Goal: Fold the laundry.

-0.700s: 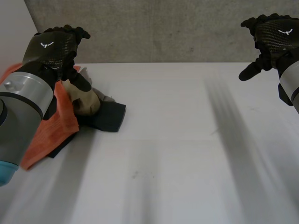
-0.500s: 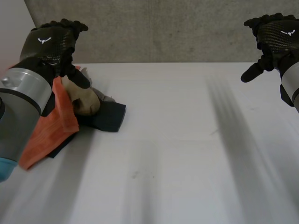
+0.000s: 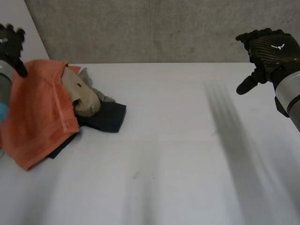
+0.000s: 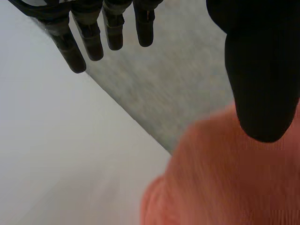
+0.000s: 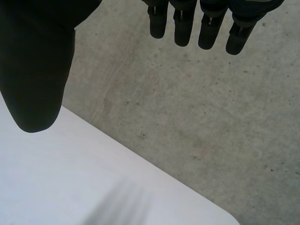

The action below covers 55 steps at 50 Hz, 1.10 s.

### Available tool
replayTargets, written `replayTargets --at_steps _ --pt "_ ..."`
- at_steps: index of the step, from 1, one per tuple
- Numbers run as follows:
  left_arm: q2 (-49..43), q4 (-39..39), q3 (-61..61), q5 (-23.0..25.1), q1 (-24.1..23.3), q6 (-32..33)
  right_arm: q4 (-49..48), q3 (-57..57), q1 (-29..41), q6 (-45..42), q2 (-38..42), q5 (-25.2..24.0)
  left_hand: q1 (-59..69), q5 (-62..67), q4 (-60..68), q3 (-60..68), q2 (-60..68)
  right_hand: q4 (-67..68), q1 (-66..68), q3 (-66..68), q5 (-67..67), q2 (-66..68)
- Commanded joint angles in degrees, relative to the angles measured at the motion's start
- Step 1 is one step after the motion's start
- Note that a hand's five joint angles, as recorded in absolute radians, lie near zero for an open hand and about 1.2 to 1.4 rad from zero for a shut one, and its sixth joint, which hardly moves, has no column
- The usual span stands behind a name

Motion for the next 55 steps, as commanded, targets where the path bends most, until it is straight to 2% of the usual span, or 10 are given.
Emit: replayTargets --at_steps 1,2,8,18,28,34,38,41,45,55 --pt "-8.7 2.0 3.3 5.1 2.0 1.7 -0.1 0.5 0.1 0.0 0.6 0.0 1.6 0.5 1.7 1.4 1.5 -1.7 -2.8 -1.6 -2.3 -2.0" --pt "-9.1 2.4 3.6 5.1 2.0 1.8 -0.1 0.5 0.1 -0.1 0.7 0.0 4.6 3.5 4.7 4.4 4.5 -1.7 -2.8 -1.6 -2.3 -2.0" --pt "-10.1 6.1 5.0 5.1 1.5 1.8 -0.2 0.6 0.1 -1.9 0.9 0.0 68.3 67.2 68.4 68.1 68.2 -1.7 -2.8 -1.6 -2.3 -2.0" --pt "0.8 6.6 5.4 4.4 -3.4 -4.4 -0.5 0.6 -0.4 -3.2 0.9 -0.1 68.4 67.3 68.5 68.2 68.2 -1.7 -2.8 -1.6 -2.3 -2.0" --pt "15.4 4.7 6.2 5.4 -16.3 -23.4 -0.5 -0.4 -0.7 -3.1 0.9 -0.1 68.4 67.3 68.5 68.2 68.2 -1.7 -2.8 -1.6 -2.3 -2.0" --pt "13.7 5.1 6.8 6.2 -27.9 -31.1 -0.5 -0.6 -0.7 -3.1 0.8 -0.1 68.4 67.3 68.5 68.2 68.2 -1.7 -2.8 -1.6 -2.3 -2.0" --pt "8.3 4.2 9.2 5.1 -31.0 -29.3 -0.4 -0.6 -0.7 -3.1 0.8 -0.1 68.4 67.3 68.5 68.2 68.2 -1.7 -2.8 -1.6 -2.3 -2.0" --pt "6.6 2.7 8.8 3.7 -30.9 -26.6 -0.2 -0.6 -0.7 -3.1 0.9 -0.1 68.4 67.3 68.5 68.2 68.2 -1.7 -2.8 -1.6 -2.3 -2.0" --pt "6.1 0.5 6.4 1.4 -27.4 -17.8 -0.1 -0.6 -0.7 -3.3 1.2 -0.1 20.1 19.0 20.1 19.9 19.9 -1.7 -2.8 -1.6 -2.3 -2.0" --pt "6.0 -2.9 2.8 0.8 -10.5 -11.2 0.0 -0.6 -0.7 -3.3 5.9 -2.3 18.6 17.5 18.7 18.4 18.5 -1.7 -2.8 -1.6 -2.3 -2.0"
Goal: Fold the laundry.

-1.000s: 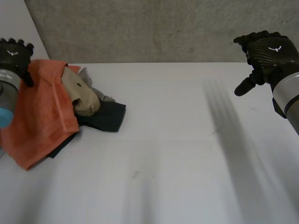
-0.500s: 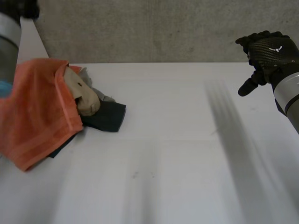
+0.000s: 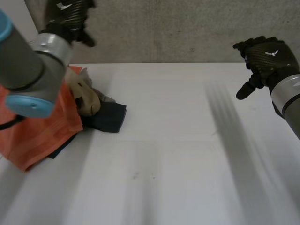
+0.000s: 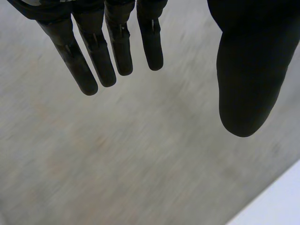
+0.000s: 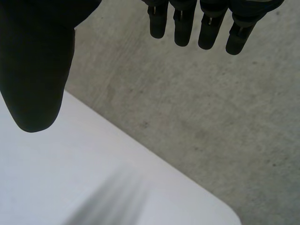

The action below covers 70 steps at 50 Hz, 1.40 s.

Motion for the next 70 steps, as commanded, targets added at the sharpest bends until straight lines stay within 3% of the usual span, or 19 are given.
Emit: replayTargets --at_steps 1,7,12,24,28,36,43,48,51,58,61,65,70 --pt "-0.2 -2.8 -1.5 1.1 11.0 2.3 0.1 0.0 0.1 -0.1 3.0 -1.4 3.0 3.1 2.9 2.3 2.5 -1.7 -2.8 -1.6 -2.3 -2.0" --pt "-6.7 -5.3 1.3 11.4 20.3 2.6 0.0 0.0 0.1 -0.1 4.2 -1.4 12.0 12.1 12.0 11.3 11.5 -1.7 -2.8 -1.6 -2.3 -2.0" --pt "-11.5 -5.6 4.5 16.4 21.8 2.9 0.0 0.1 0.2 -0.1 4.6 -1.4 16.0 16.0 15.9 15.2 15.5 -1.7 -2.8 -1.6 -2.3 -2.0" --pt "-14.8 -5.7 5.8 16.9 21.9 9.7 -0.2 0.1 0.3 -0.2 5.4 -1.4 18.0 18.0 17.9 17.3 17.5 -1.7 -2.8 -1.6 -2.3 -2.0" --pt "-16.0 -6.1 6.0 17.0 22.0 10.0 -0.2 0.1 0.3 -0.5 6.7 -1.4 22.8 22.9 22.8 22.1 22.3 -1.7 -2.8 -1.6 -2.3 -2.0" --pt "-16.9 -7.3 7.2 16.6 22.2 10.5 0.0 0.2 0.7 -2.5 7.3 -1.1 52.6 52.6 52.5 51.9 52.1 -1.7 -2.8 -1.6 -2.3 -2.0" --pt "-15.3 -7.3 10.2 11.0 21.7 10.4 0.0 0.1 0.5 -2.5 7.2 -1.2 52.6 52.7 52.5 51.9 52.1 -1.7 -2.8 -1.6 -2.3 -2.0" --pt "-9.8 -7.8 16.1 4.5 18.2 9.1 -0.2 -0.1 0.1 -2.4 6.9 -1.3 52.6 52.7 52.5 51.9 52.1 -1.7 -2.8 -1.6 -2.3 -2.0" --pt "-6.1 -7.8 18.9 4.4 14.8 6.4 -0.2 -0.2 0.0 -2.3 6.6 -1.3 52.6 52.7 52.5 51.9 52.1 -1.7 -2.8 -1.6 -2.3 -2.0" --pt "1.6 -9.3 26.6 4.4 3.6 -7.6 -0.2 -0.5 -0.1 -2.3 6.2 -1.3 52.6 52.7 52.5 51.9 52.1 -1.7 -2.8 -1.6 -2.3 -2.0" --pt "2.0 -9.5 27.5 4.4 -0.6 -10.2 -0.2 -1.0 -0.2 -2.2 5.9 -1.1 52.6 52.7 52.5 51.9 52.1 -1.7 -2.8 -1.6 -2.3 -2.0" --pt "0.2 -9.1 27.6 4.3 -10.1 -11.1 -0.2 -1.6 -0.8 -2.2 5.9 -1.0 52.6 52.7 52.5 51.9 52.1 -1.7 -2.8 -1.6 -2.3 -2.0" --pt "-5.0 -10.0 26.4 3.3 -11.8 -10.8 0.1 -1.9 -1.7 -2.4 5.9 -1.2 52.6 52.7 52.5 51.9 52.1 -1.7 -2.8 -1.6 -2.3 -2.0"
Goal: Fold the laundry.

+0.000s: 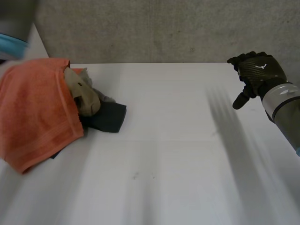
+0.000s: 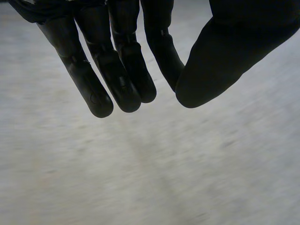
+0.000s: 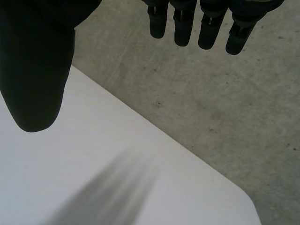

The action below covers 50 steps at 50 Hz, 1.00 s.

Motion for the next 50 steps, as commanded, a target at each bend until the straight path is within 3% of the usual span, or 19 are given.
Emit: replayTargets --at_steps 1,2,3,4,6,7,14,17,18,22,28,30,34,41,45,50 --pt "-6.4 -0.9 -2.0 -1.1 -4.7 0.7 0.4 -0.5 -1.0 -0.1 0.0 -0.1 14.7 13.2 11.4 12.0 11.6 -1.7 -2.8 -1.6 -2.3 -2.0" --pt "-6.6 -1.4 -2.8 -1.4 -4.2 1.1 0.4 -0.5 -1.1 -0.1 0.0 -0.1 14.7 13.2 11.4 12.0 11.6 -1.7 -2.8 -1.6 -2.3 -2.0" --pt "-6.6 -3.0 -5.5 -1.9 -2.2 3.2 0.4 -0.5 -1.2 -0.1 0.0 -0.2 -15.8 -17.2 -19.0 -18.4 -18.8 -1.7 -2.8 -1.6 -2.3 -2.0" --pt "-6.6 -3.6 -6.6 -2.0 -1.0 4.5 0.4 -0.5 -1.2 -0.1 0.0 -0.2 -24.6 -26.0 -27.8 -27.2 -27.6 -1.7 -2.8 -1.6 -2.3 -2.0" --pt "-6.6 -5.2 -9.3 -2.2 2.6 7.7 0.4 -0.5 -1.3 -0.2 0.0 -0.3 -31.2 -32.7 -34.5 -33.9 -34.2 -1.7 -2.8 -1.6 -2.3 -2.0" --pt "-6.3 -6.5 -12.0 -2.2 6.5 11.2 0.4 -0.5 -1.3 -0.2 0.0 -0.3 -35.4 -36.8 -38.7 -38.1 -38.4 -1.7 -2.8 -1.6 -2.3 -2.0" --pt "-2.3 -9.9 -23.3 -1.1 15.5 20.2 0.4 -0.5 -1.1 -0.2 0.8 -0.4 -37.3 -38.7 -40.6 -40.0 -40.3 -1.7 -2.8 -1.6 -2.3 -2.0" --pt "-2.2 -9.5 -26.6 0.4 21.3 23.0 0.4 -0.4 -1.1 -0.2 1.1 -0.4 -37.1 -38.6 -40.4 -39.8 -40.1 -1.7 -2.8 -1.6 -2.3 -2.0" --pt "-2.6 -9.4 -27.1 2.4 24.6 24.1 0.4 -0.3 -1.1 -0.2 1.4 -0.4 -37.1 -38.6 -40.4 -39.8 -40.1 -1.7 -2.8 -1.6 -2.3 -2.0" --pt "-6.6 -8.8 -26.6 8.7 29.3 25.8 0.4 -0.2 -0.8 -0.2 2.2 -0.3 -36.0 -37.4 -39.2 -38.6 -39.0 -1.7 -2.8 -1.6 -2.3 -2.0" --pt "-12.3 -7.5 -22.7 13.2 30.1 26.1 0.4 0.2 -0.4 -0.3 3.0 -0.3 -25.9 -27.3 -29.1 -28.5 -28.9 -1.7 -2.8 -1.6 -2.3 -2.0" --pt "-13.5 -7.5 -21.2 13.1 30.3 26.0 0.4 0.2 -0.3 -0.3 3.3 -0.2 -6.7 -8.1 -9.9 -9.3 -9.7 -1.7 -2.8 -1.6 -2.3 -2.0" --pt "-14.5 -7.3 -19.1 12.9 30.1 25.7 0.4 0.3 -0.3 -0.3 3.4 -0.1 13.8 12.3 10.5 11.1 10.8 -1.7 -2.8 -1.6 -2.3 -2.0" --pt "-13.7 -5.7 -16.2 10.7 29.0 24.7 0.3 0.3 -0.3 -0.4 3.4 0.0 14.7 13.2 11.4 12.0 11.6 -1.7 -2.8 -1.6 -2.3 -2.0" --pt "-6.4 -4.5 -12.3 6.8 25.2 19.9 0.3 0.2 -0.3 -0.5 3.4 0.0 14.7 13.2 11.4 12.0 11.6 -1.7 -2.8 -1.6 -2.3 -2.0" --pt "-0.7 -3.9 -4.1 5.4 21.8 11.6 0.2 0.1 -0.4 -1.2 3.4 0.0 14.7 13.2 11.4 12.0 11.6 -1.7 -2.8 -1.6 -2.3 -2.0"
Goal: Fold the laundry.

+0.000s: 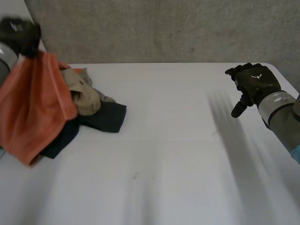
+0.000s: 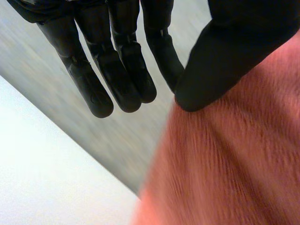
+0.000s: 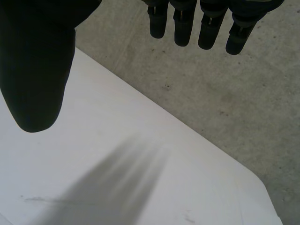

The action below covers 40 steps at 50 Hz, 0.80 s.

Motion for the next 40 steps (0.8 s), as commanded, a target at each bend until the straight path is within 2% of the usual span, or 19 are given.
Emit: replayTargets --at_steps 1,6,7,10,12,13,16,17,19,23,24,25,32,36,40 --pt "9.6 1.1 11.6 -3.2 -5.8 -11.8 -0.1 -0.3 -0.1 -0.7 0.0 0.0 15.5 14.1 11.4 11.9 11.7 -1.7 -2.8 -1.6 -2.3 -2.0" --pt "9.6 0.3 21.6 -4.2 -13.6 -20.9 -0.1 -0.7 -0.8 -0.7 -0.2 0.1 15.5 14.1 11.4 11.9 11.7 -1.7 -2.8 -1.6 -2.3 -2.0" --pt "9.2 0.4 23.4 -4.5 -17.6 -22.6 -0.1 -0.9 -0.9 -0.6 -0.4 0.2 15.5 14.1 11.4 11.9 11.7 -1.7 -2.8 -1.6 -2.3 -2.0" --pt "8.1 0.4 24.7 -4.9 -23.4 -24.1 -0.1 -1.4 -1.1 -0.6 -0.5 0.3 15.5 14.1 11.4 11.9 11.7 -1.7 -2.8 -1.6 -2.3 -2.0" --pt "5.5 0.8 24.6 -4.9 -29.3 -24.0 0.0 -1.6 -2.0 -0.7 -0.6 0.1 15.5 14.1 11.4 11.9 11.7 -1.7 -2.8 -1.6 -2.3 -2.0" --pt "3.6 0.8 24.4 -5.2 -30.3 -23.6 0.1 -1.6 -2.4 -0.8 -0.6 0.0 15.5 14.1 11.4 11.9 11.7 -1.7 -2.8 -1.6 -2.3 -2.0" --pt "1.1 -0.4 22.7 -5.8 -29.3 -22.6 0.4 -1.6 -2.4 -0.8 -0.6 0.0 15.5 14.1 11.4 11.9 11.7 -1.7 -2.8 -1.6 -2.3 -2.0" --pt "0.3 -2.3 19.9 -6.2 -28.1 -20.9 0.8 -1.6 -2.4 -0.8 -0.6 -0.1 -1.4 -2.9 -5.5 -5.0 -5.3 -1.7 -2.8 -1.6 -2.3 -2.0" --pt "0.3 -4.1 16.8 -6.7 -26.3 -18.9 1.2 -1.6 -2.4 -0.8 -0.5 -0.2 -24.6 -26.0 -28.7 -28.1 -28.4 -1.7 -2.8 -1.6 -2.3 -2.0" --pt "1.1 -7.4 6.0 -6.3 -16.6 -11.2 1.7 -1.6 -2.0 -1.0 0.1 -0.4 -38.1 -39.5 -42.2 -41.7 -42.0 -1.7 -2.8 -1.6 -2.3 -2.0" --pt "2.3 -7.4 1.9 -5.9 -13.0 -8.9 1.6 -1.6 -1.9 -1.4 0.1 -0.4 -38.8 -40.2 -42.9 -42.4 -42.6 -1.7 -2.8 -1.6 -2.3 -2.0" --pt "3.0 -7.4 0.1 -5.7 -11.3 -8.0 1.6 -1.6 -1.9 -1.6 0.3 -0.4 -39.0 -40.4 -43.1 -42.5 -42.8 -1.7 -2.8 -1.6 -2.3 -2.0" --pt "2.7 -5.8 -8.3 -0.8 -2.7 -2.5 1.5 -2.0 -1.8 -3.5 2.5 -0.3 -38.5 -39.9 -42.6 -42.0 -42.3 -1.7 -2.8 -1.6 -2.3 -2.0" --pt "-0.1 -5.1 -9.0 1.8 0.9 1.4 1.5 -2.0 -1.8 -3.6 3.1 -0.3 -36.8 -38.2 -40.9 -40.4 -40.6 -1.7 -2.8 -1.6 -2.3 -2.0" --pt "-2.0 -4.7 -8.1 2.3 1.6 4.6 1.5 -1.7 -1.8 -3.6 3.3 -0.1 -36.8 -38.2 -40.9 -40.4 -40.6 -1.7 -2.8 -1.6 -2.3 -2.0"
